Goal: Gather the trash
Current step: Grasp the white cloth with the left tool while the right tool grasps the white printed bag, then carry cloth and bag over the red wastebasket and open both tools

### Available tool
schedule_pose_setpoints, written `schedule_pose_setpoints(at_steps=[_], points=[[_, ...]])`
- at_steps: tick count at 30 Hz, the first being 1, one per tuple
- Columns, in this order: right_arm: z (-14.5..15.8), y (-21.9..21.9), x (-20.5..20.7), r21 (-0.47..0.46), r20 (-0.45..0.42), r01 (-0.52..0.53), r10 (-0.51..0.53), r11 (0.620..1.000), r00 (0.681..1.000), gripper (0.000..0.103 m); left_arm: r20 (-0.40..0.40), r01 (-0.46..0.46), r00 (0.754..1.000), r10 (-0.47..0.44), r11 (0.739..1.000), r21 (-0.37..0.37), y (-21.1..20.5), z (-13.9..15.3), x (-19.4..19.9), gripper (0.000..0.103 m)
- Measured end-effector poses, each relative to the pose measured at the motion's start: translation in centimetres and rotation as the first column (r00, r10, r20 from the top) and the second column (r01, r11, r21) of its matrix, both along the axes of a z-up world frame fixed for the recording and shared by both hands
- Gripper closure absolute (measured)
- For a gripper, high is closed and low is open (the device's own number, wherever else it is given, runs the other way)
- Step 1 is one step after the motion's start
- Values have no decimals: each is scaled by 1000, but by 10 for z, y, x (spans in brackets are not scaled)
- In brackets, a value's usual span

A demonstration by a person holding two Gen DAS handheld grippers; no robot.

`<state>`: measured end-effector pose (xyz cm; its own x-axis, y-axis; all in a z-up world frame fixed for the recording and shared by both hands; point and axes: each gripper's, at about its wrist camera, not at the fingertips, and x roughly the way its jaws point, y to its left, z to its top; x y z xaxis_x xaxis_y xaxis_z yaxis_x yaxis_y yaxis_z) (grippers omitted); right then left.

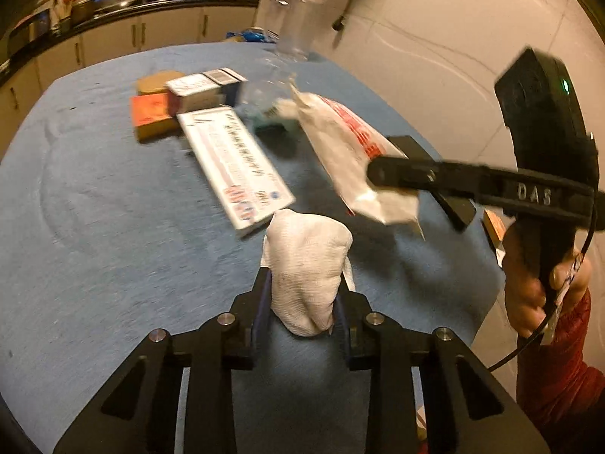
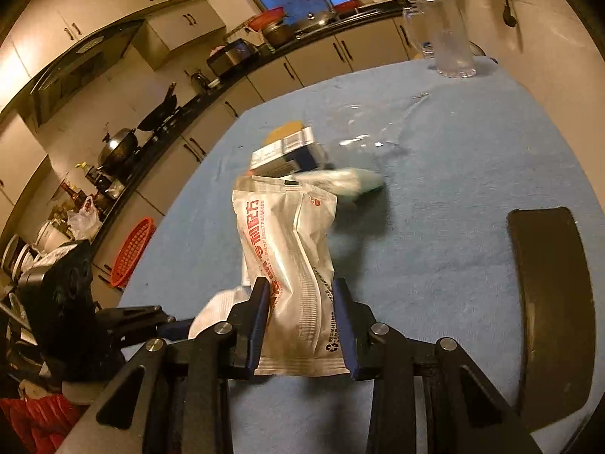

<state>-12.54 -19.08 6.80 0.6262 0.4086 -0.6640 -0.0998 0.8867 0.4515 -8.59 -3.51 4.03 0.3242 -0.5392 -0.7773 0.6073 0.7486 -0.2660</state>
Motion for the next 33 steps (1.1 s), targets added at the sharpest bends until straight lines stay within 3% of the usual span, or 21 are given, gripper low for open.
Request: schedule_pose_setpoints(at_steps=[11,20,33], points=[[14,70,11,-4,23,-121,121,993,992,67,68,-189,979,192,980,-58,97,25,4,74],[15,152,34,-18,4,-255,256,967,967,67,93,-382,916,390,920,-88,201,38,4,74],[14,239,61,-7,-13,-383,382,924,924,67,148,-543,820,553,833,-108,296,57,-7,74]])
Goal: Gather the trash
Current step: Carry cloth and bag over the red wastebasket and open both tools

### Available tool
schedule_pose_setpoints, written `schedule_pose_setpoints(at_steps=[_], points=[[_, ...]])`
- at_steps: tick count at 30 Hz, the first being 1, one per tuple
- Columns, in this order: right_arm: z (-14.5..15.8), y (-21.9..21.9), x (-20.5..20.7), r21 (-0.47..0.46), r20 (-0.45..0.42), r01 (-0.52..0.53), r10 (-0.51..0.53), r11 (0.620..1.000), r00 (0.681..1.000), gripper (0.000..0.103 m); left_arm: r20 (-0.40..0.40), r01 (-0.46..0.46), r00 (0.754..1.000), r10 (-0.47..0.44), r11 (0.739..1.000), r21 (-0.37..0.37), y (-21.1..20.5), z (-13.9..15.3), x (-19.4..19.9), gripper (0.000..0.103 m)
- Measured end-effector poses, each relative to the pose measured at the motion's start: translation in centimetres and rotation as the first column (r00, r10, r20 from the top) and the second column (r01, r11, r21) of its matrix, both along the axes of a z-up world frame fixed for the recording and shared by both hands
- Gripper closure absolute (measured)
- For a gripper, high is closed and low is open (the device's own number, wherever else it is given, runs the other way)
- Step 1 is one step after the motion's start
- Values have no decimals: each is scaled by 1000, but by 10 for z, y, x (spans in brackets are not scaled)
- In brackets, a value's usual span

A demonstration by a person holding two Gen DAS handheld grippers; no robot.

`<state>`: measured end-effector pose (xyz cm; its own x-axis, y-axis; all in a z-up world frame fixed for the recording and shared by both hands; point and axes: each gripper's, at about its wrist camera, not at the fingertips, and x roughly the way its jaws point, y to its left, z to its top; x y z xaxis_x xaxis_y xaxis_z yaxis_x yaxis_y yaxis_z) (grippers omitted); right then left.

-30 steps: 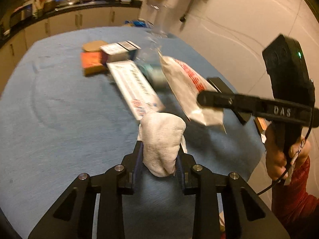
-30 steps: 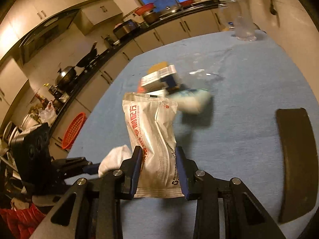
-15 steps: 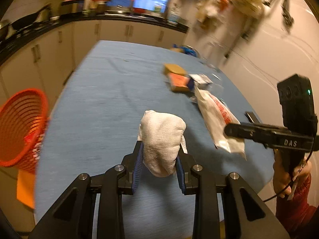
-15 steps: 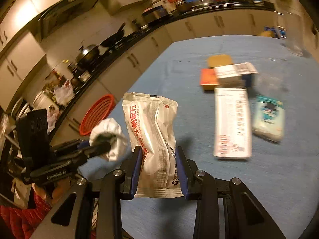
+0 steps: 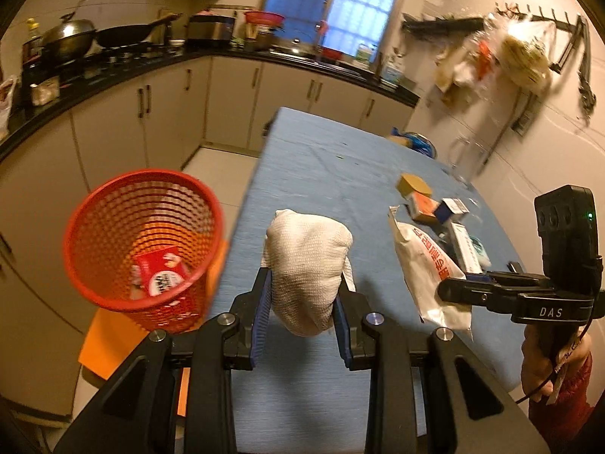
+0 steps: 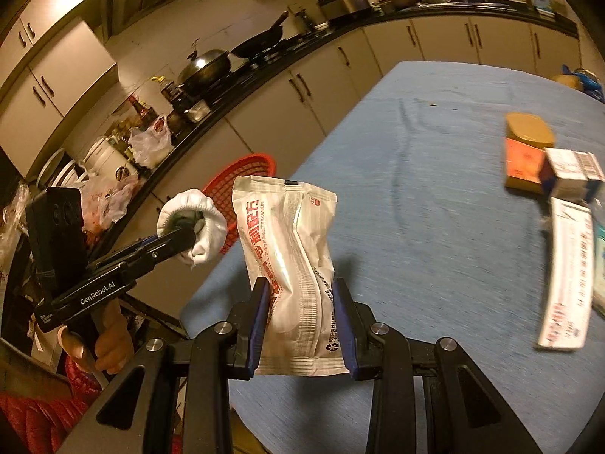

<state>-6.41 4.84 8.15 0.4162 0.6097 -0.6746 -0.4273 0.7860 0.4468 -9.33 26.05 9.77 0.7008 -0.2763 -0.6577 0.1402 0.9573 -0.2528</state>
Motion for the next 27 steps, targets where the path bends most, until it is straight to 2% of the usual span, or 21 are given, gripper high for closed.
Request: schedule_pose_setpoints(at_steps=[10,17,27], points=[[6,48,23,1,-7,-54,54,999,999,67,23,-121,993,120,991,51,42,4,2,74],[8,85,43,9,-26,-77,77,997,997,67,9,-199,980,199,977,73,77,-3,14,74],[7,141,75,6,-52,-99,99,995,994,67,-22,-256,966,259,962,96,108,-17,30,74]])
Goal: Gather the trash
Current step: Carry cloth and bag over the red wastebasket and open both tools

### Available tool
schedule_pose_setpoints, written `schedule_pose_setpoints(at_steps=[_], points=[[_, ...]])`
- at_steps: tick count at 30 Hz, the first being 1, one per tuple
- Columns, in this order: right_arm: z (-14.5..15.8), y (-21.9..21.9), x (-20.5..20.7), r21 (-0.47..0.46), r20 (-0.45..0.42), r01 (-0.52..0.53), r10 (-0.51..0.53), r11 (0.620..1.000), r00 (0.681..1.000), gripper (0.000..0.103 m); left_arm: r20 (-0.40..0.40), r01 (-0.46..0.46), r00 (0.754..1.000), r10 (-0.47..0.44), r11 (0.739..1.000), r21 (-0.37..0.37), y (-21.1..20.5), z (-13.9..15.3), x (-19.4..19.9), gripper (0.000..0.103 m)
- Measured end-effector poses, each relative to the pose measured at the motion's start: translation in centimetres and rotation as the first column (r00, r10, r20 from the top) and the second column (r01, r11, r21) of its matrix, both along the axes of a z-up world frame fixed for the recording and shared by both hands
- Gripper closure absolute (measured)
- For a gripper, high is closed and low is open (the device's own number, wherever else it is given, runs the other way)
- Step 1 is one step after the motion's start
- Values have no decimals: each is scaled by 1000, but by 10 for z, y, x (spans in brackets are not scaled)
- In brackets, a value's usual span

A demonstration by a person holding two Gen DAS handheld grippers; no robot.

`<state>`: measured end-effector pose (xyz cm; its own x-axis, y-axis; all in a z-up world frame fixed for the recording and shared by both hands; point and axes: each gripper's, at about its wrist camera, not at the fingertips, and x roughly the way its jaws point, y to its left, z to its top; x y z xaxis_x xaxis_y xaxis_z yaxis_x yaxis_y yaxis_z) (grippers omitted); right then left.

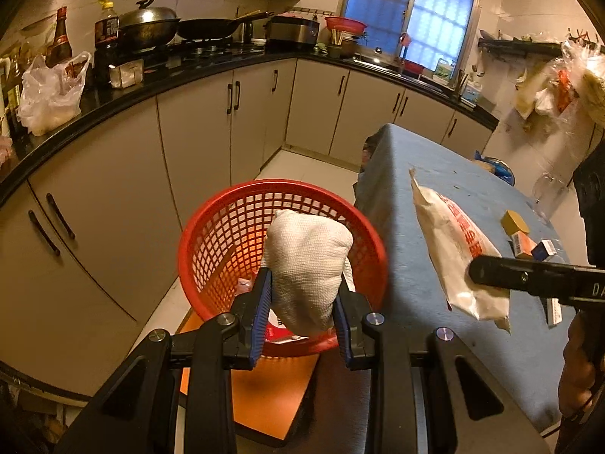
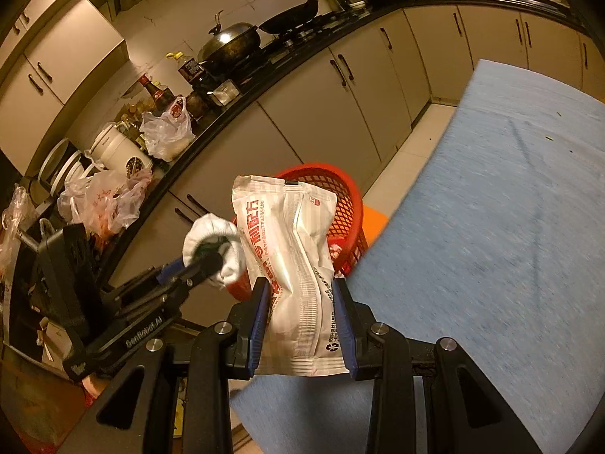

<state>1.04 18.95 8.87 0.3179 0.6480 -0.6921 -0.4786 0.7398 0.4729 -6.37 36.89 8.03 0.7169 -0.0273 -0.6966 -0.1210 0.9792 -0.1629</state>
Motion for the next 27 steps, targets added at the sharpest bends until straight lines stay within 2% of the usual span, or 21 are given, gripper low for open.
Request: schedule_pose_setpoints(at_steps=[15,27], points=[[-18,34,37,-5,-75,17,-17,1000,997,67,-31,-12,999,11,999,-33,18,-15,20,74],[-31,48,55,-16,-106,20,-22,1000,994,67,-46,-8,999,7,1000,-24,17,-22,30,73]])
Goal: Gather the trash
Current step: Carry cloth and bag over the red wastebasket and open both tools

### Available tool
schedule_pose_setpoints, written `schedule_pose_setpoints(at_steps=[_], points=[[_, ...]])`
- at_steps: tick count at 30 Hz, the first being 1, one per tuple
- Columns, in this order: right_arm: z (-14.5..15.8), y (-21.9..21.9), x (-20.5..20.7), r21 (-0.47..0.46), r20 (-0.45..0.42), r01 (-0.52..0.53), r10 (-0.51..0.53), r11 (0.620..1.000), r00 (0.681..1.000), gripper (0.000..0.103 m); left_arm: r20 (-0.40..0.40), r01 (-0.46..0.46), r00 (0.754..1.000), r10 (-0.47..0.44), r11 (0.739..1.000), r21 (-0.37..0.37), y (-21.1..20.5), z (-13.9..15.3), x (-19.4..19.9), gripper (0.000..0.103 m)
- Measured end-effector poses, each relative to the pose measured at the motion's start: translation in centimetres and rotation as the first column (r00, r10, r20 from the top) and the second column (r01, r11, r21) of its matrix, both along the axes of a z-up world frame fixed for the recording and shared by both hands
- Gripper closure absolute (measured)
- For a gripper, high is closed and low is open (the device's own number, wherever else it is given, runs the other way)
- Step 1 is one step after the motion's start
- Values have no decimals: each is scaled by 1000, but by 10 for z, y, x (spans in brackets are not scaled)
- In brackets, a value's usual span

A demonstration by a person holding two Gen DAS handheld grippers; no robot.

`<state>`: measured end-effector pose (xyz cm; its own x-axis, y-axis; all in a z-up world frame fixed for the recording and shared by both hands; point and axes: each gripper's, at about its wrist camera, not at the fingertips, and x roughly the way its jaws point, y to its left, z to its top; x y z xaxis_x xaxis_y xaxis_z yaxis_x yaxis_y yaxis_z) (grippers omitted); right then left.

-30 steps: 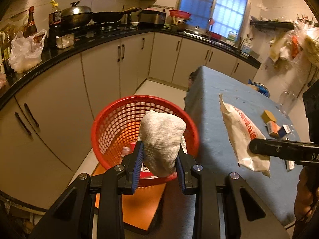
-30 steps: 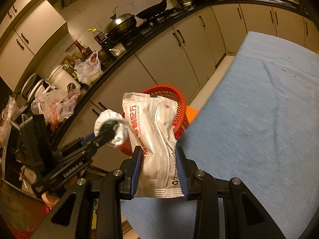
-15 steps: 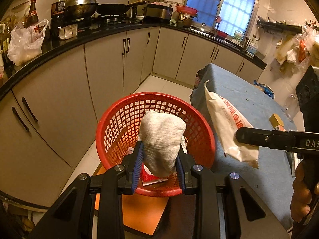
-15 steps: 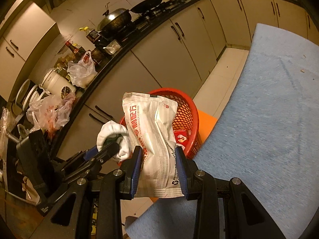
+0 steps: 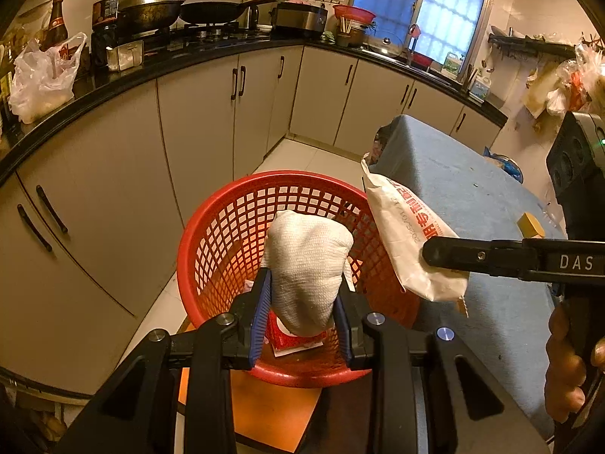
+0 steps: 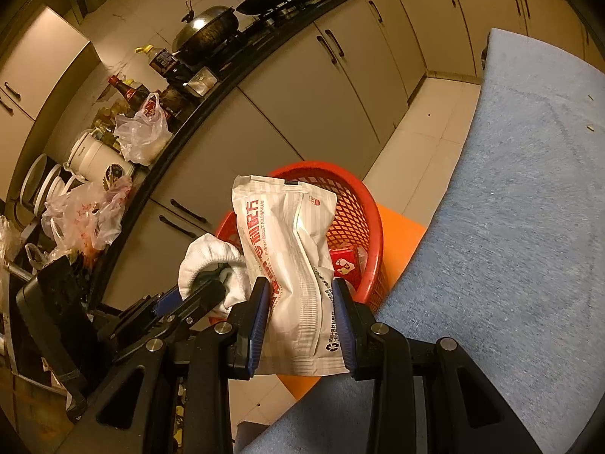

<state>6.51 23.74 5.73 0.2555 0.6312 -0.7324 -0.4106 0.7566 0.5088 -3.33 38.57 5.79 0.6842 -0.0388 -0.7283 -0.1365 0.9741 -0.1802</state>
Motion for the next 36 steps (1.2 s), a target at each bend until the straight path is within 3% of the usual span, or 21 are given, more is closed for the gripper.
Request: schedule_pose_setpoints(at_steps=[14,18,21,36], points=[[-12,16,11,-6,-30,-1,1,1000,1000,67,-25,-14,1000,14,1000,-8,6,-14,9,73],[-11,17,13,-5,-28,5,-5,1000,1000,63,-27,-20,999,20,1000,-5,7,-16,9,69],[-10,18,13,6,-26,7,-7,1000,1000,62,-22,-27,999,27,999,-18,11,-15,8,60],[6,-14,-8,39,-5,38,-38,999,999,61,13,-38,999,39,999,-37,7,1,-18,59]])
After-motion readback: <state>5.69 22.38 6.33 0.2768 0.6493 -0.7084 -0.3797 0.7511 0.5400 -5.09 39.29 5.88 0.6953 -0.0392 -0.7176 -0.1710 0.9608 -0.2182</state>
